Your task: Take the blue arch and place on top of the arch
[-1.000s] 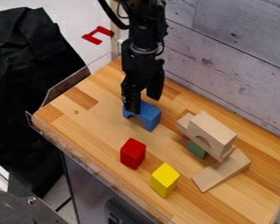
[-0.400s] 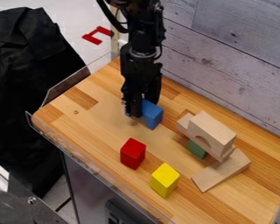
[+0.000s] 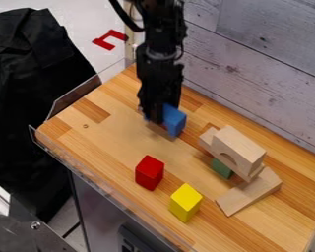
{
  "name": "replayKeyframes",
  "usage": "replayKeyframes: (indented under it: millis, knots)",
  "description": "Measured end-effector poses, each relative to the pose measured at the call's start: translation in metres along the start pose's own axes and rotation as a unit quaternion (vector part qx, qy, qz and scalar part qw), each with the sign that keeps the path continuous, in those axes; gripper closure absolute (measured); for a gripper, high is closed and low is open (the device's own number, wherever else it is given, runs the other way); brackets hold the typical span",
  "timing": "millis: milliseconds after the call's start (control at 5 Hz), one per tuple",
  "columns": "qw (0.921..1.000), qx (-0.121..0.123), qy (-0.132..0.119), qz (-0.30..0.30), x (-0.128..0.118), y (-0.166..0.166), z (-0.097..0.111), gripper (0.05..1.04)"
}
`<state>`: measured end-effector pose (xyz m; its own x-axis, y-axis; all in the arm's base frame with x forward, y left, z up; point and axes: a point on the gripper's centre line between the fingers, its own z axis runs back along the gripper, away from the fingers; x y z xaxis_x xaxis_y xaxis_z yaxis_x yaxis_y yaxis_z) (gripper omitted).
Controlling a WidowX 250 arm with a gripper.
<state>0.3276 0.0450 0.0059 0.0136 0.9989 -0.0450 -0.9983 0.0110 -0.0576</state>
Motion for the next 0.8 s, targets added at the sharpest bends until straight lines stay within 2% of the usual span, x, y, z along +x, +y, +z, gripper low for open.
replayKeyframes:
  millis: [200,400,600,800]
  knots:
    - [0.9991,-0.04,-0.01,-0.006,-0.005,-0.003,0.023,0.51]
    - [0.9956,-0.089,0.016,-0.025,-0.019,-0.015,0.041,0.51]
    - [0.9944,-0.086,0.018,-0.059,-0.037,-0.014,0.048,0.51]
    - [0.9915,-0.1,0.023,-0.08,-0.056,-0.006,0.063,0.51]
